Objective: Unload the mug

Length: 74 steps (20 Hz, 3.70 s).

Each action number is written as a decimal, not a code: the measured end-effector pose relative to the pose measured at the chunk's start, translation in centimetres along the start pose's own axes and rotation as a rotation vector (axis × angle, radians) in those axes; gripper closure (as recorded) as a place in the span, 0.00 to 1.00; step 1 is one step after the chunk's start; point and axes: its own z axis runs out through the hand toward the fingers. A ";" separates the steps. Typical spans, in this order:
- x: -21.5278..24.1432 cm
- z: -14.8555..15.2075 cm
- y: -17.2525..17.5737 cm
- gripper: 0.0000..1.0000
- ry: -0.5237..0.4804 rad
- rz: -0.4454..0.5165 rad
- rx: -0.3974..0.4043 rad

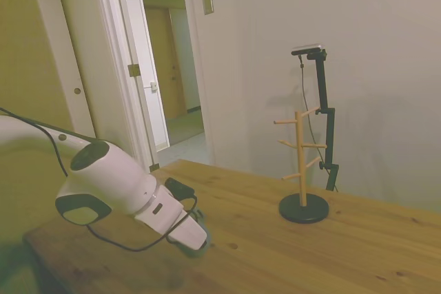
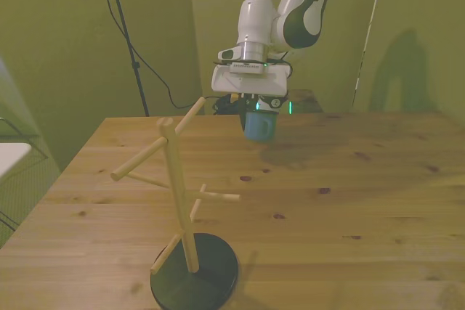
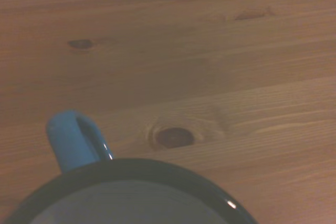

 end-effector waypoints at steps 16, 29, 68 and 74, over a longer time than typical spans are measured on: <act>-2.2 -1.5 -2.5 1.00 -0.052 0.019 -0.211; -0.3 2.6 -7.3 1.00 -0.069 0.058 -0.296; 2.4 4.8 -7.0 0.00 -0.074 0.001 -0.216; 2.1 3.3 -4.8 0.00 -0.086 -0.070 -0.072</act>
